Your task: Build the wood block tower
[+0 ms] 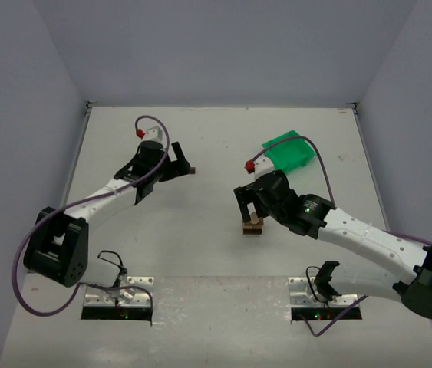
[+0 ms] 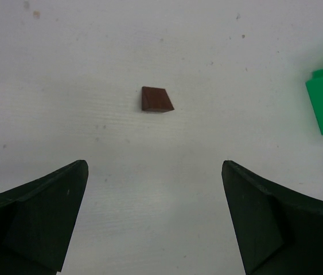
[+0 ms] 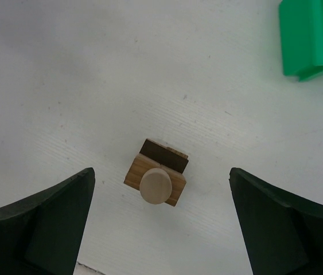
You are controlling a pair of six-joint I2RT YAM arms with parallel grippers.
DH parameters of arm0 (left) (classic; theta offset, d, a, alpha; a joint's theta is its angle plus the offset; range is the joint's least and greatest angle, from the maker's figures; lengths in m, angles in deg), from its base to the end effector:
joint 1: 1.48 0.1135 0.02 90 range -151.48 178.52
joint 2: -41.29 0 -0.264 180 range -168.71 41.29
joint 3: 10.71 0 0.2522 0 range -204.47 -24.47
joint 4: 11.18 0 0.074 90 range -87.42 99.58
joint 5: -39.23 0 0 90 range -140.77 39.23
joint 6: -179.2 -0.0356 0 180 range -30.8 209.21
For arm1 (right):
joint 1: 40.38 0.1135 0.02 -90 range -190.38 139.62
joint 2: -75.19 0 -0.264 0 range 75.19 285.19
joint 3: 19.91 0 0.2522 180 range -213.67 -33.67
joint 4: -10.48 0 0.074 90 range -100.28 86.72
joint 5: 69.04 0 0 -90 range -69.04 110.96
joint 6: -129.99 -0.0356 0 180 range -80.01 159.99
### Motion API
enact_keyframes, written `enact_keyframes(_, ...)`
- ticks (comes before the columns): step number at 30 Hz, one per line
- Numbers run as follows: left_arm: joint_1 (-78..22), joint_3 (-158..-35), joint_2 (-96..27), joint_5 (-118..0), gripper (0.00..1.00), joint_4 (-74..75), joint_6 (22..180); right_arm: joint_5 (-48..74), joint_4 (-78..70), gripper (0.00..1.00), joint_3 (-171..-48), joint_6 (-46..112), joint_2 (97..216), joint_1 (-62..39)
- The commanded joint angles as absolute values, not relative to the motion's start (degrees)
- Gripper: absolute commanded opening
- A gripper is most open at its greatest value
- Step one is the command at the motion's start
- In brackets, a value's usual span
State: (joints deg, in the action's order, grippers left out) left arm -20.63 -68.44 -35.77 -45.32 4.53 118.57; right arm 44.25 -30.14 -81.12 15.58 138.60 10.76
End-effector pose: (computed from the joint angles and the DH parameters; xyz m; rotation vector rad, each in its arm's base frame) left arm 0.2736 -0.0914 0.2245 -0.2506 2.1899 -0.3753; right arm 0.1566 0.1719 0.2674 -0.3226 2.2324 0.2350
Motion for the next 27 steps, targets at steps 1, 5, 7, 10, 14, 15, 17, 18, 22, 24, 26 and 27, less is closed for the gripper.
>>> enact_keyframes(1,-24.12,-78.40,-44.42,-48.04,1.00,4.53,111.52,51.45,-27.41,0.99,-80.12,12.52,137.63,10.42)
enact_keyframes(5,-24.51,-85.88,-54.34,-45.57,1.00,9.41,110.19,51.37,-27.28,0.99,-78.90,11.89,137.46,9.07)
enact_keyframes(7,-24.56,-89.08,-58.68,-44.32,0.96,11.24,109.42,51.32,-27.23,0.99,-77.84,11.59,137.18,8.07)
enact_keyframes(10,-24.69,-90.29,-61.00,-43.99,0.89,12.10,109.01,51.02,-27.19,0.99,-76.57,11.34,136.95,7.00)
enact_keyframes(14,-25.08,-91.33,-62.49,-44.12,0.83,12.16,108.56,50.30,-26.60,0.99,-75.23,11.34,136.30,5.34)
enact_keyframes(15,-25.20,-91.44,-62.60,-44.09,0.82,12.16,108.47,50.22,-26.57,0.99,-75.15,11.34,136.27,5.24)
enact_keyframes(17,-25.30,-92.64,-64.06,-43.60,0.78,12.85,108.28,49.56,-26.31,0.99,-74.58,11.34,136.03,4.42)
enact_keyframes(18,-25.30,-93.52,-65.14,-43.56,0.77,13.43,108.28,49.38,-26.31,0.99,-74.26,11.27,135.80,4.15)
enact_keyframes(22,-25.30,-95.27,-67.57,-42.77,0.69,13.74,108.19,49.23,-26.31,0.99,-72.99,11.10,134.92,3.33)
enact_keyframes(24,-25.30,-96.65,-68.77,-42.05,0.63,14.30,108.19,49.08,-26.23,0.99,-72.69,11.16,134.67,3.03)
enact_keyframes(26,-25.30,-97.46,-69.44,-41.34,0.59,15.04,108.19,49.02,-26.25,0.99,-72.60,11.16,134.39,2.74)
enact_keyframes(27,-25.30,-97.79,-69.78,-40.98,0.55,15.31,108.23,49.03,-26.26,0.99,-72.57,11.12,134.34,2.57)
